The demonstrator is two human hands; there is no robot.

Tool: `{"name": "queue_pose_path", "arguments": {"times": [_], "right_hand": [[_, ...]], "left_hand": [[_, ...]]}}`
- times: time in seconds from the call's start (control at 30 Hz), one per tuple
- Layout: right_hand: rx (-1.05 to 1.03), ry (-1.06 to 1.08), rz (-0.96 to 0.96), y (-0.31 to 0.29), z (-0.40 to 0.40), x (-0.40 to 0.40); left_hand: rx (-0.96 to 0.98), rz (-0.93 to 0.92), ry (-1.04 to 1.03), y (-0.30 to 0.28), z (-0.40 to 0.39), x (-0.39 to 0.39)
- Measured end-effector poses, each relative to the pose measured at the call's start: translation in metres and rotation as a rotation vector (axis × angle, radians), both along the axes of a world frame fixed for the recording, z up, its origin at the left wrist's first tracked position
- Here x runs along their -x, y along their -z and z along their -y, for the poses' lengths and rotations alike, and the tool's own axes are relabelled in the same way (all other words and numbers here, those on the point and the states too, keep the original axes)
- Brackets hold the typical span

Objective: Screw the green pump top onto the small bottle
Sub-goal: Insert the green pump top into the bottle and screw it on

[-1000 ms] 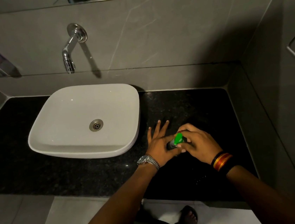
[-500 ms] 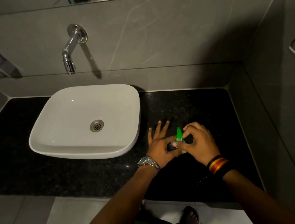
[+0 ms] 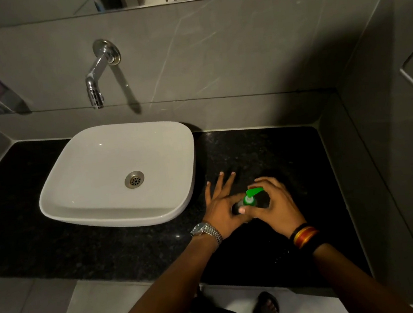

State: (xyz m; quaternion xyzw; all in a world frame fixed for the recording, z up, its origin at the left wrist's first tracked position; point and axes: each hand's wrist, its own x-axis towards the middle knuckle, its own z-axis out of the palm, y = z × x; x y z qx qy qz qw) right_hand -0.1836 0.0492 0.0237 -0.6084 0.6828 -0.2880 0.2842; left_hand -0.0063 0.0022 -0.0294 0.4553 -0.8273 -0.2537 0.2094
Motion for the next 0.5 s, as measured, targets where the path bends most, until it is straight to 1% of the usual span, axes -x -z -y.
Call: {"name": "queue_pose_path", "arguments": {"times": [0.03, 0.1, 0.17, 0.27, 0.3, 0.4, 0.47, 0.5], "right_hand": [[-0.002, -0.044, 0.068, -0.0005, -0.0017, 0.0033], [0.015, -0.101, 0.116, -0.0006, -0.0039, 0.0086], [0.039, -0.07, 0.096, 0.0011, -0.0026, 0.008], [0.014, 0.041, 0.056, 0.0032, 0.0034, 0.0018], [0.012, 0.041, 0.049, 0.003, 0.0036, 0.0008], [0.021, -0.091, 0.036, -0.0013, 0.0023, 0.0059], [0.039, -0.179, -0.021, -0.005, 0.0023, 0.0107], [0.055, -0.184, -0.051, -0.0066, 0.0023, 0.0101]], "left_hand": [[-0.004, -0.001, 0.001, -0.0004, 0.0001, 0.0003], [-0.013, -0.01, -0.007, -0.0003, -0.0007, 0.0001], [-0.008, -0.021, -0.012, 0.0005, -0.0018, 0.0005], [0.004, -0.029, -0.011, 0.0018, -0.0017, 0.0006], [0.009, -0.025, -0.008, 0.0022, -0.0012, 0.0001], [0.006, -0.002, -0.001, 0.0023, 0.0002, -0.0001], [0.0, 0.006, -0.01, 0.0011, -0.0007, 0.0005], [-0.002, 0.008, -0.012, 0.0007, -0.0012, 0.0006]]}}
